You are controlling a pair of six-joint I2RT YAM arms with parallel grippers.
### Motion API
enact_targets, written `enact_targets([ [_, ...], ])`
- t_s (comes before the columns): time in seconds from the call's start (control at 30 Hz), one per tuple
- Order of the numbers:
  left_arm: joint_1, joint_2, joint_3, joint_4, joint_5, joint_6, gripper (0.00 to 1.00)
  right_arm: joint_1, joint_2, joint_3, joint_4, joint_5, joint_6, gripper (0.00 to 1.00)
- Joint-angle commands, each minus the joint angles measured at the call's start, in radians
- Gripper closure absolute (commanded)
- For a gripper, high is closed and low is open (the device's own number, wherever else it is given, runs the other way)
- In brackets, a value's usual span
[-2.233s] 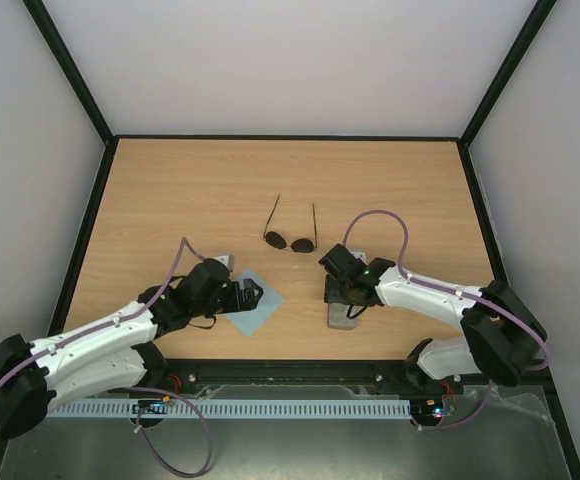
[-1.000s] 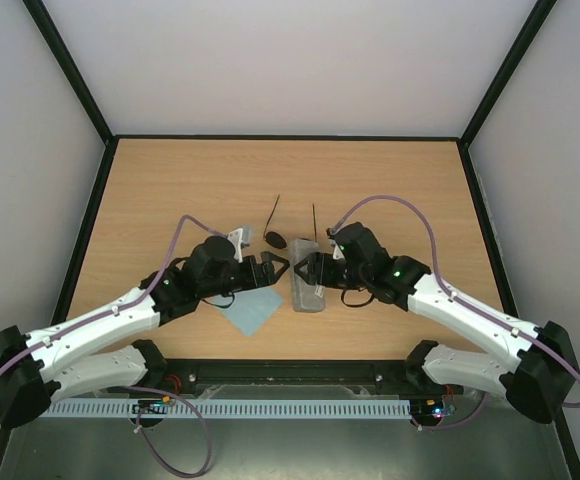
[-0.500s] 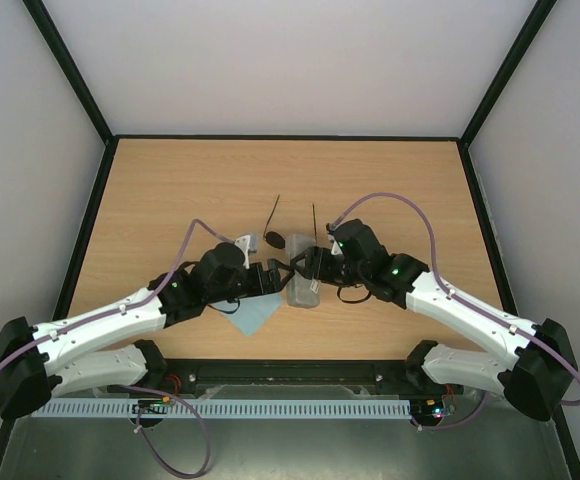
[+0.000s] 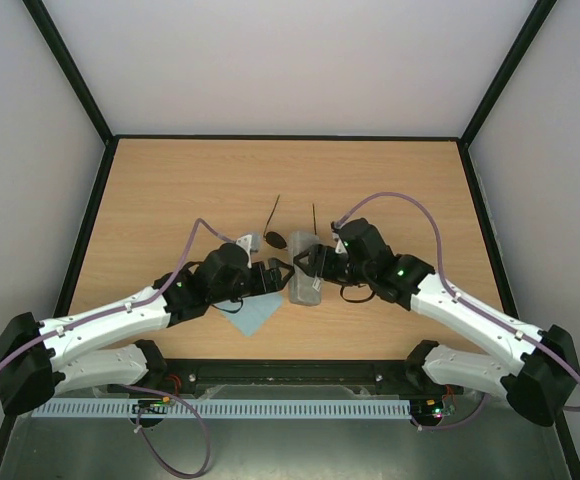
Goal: Organize the sunglasses
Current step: Open the sunglasses case.
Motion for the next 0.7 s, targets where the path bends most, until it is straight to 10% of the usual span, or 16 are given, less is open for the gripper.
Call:
enact_targets([
  [0.0,-0.008,0.017,-0.025,-0.05,-0.035,0.004,0.13,0.004,-0.061,0.032,0.078,-0.069,0.021,0.77],
  [0.67,0.016,0.048,-0.072,-0.056,-0.052,0.006,0.13,0.002,-0.144,0.039,0.087,-0.107,0.02,0.8],
])
